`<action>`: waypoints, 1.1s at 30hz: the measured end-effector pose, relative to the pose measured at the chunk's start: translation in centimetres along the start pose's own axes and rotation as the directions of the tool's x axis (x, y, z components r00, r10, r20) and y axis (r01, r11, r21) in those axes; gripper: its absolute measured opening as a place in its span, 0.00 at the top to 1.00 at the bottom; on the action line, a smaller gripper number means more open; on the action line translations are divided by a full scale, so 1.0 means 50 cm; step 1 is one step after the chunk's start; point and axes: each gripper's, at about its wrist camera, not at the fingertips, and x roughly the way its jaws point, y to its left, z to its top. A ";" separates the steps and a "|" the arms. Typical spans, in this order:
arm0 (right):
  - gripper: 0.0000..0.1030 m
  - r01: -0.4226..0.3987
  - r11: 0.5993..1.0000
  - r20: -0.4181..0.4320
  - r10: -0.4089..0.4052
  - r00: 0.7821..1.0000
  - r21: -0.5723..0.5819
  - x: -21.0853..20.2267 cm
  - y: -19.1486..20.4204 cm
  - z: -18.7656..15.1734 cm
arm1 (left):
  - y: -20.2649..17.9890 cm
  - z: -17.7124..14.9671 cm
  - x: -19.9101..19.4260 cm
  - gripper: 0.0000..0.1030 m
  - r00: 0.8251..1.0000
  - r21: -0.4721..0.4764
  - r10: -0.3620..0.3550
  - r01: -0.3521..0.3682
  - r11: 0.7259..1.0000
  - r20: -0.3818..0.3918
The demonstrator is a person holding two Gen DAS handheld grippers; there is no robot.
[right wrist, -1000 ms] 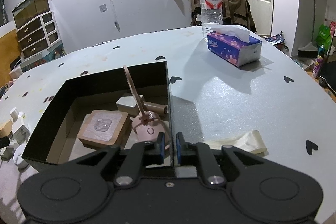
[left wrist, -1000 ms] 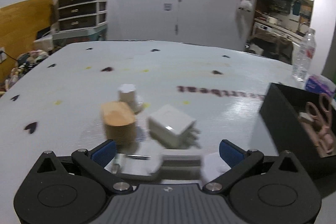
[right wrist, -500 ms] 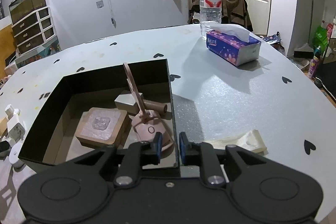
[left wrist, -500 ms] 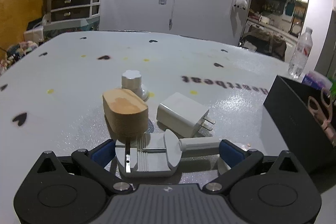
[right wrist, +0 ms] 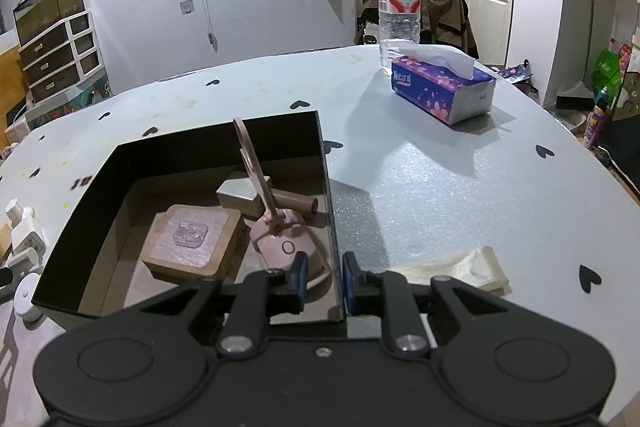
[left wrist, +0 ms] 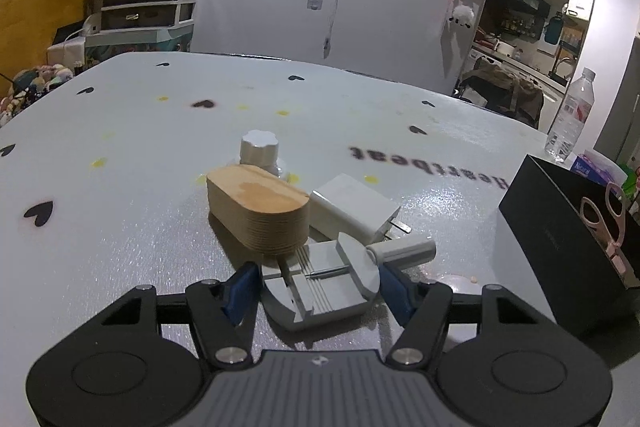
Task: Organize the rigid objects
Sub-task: 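Move the left tool back and grasp the white charger with cable, then carry the white charger into the black box and open the left tool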
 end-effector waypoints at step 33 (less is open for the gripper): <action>0.95 -0.005 0.999 0.025 0.004 1.000 0.039 -0.008 -0.019 -0.005 | -0.411 0.092 -0.001 0.36 0.874 0.203 -0.450 0.482 0.852 -0.182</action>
